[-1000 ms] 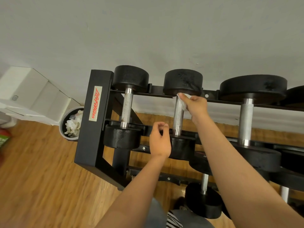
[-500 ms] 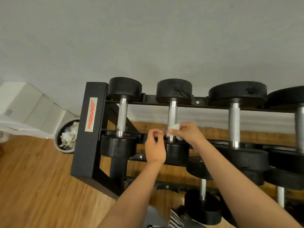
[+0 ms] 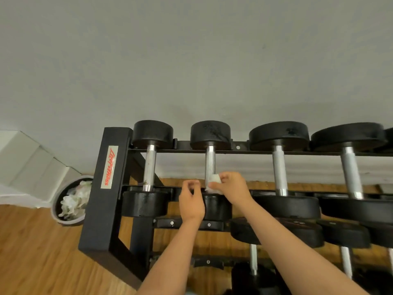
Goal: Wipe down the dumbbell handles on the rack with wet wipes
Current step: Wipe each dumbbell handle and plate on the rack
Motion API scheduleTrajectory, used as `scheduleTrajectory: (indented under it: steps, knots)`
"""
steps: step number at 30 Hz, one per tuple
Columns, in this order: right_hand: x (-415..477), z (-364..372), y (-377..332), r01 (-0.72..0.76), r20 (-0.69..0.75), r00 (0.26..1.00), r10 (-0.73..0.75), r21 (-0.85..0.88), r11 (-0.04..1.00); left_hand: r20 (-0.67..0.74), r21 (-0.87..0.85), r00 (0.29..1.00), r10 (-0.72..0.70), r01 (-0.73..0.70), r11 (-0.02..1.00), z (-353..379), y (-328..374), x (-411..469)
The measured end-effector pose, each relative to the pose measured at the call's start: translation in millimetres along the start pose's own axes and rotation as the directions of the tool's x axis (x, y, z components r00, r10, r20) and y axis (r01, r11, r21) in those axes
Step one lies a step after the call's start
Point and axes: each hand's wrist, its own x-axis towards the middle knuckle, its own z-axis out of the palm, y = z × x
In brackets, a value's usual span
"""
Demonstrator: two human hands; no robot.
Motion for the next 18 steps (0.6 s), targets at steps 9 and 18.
scheduleTrajectory:
  steps: [9, 18]
  knots:
    - [-24.7, -18.1, -30.4, -0.218, 0.304, 0.950, 0.078, 0.460, 0.861, 0.361, -0.256, 0.895, -0.261, 0.364, 0.896, -40.4, 40.8, -2.9]
    - [-2.6, 19.6, -8.8, -0.063, -0.289, 0.946, 0.149, 0.288, 0.956, 0.172, -0.196, 0.983, -0.063, 0.097, 0.976, -72.8, 43.9, 23.4]
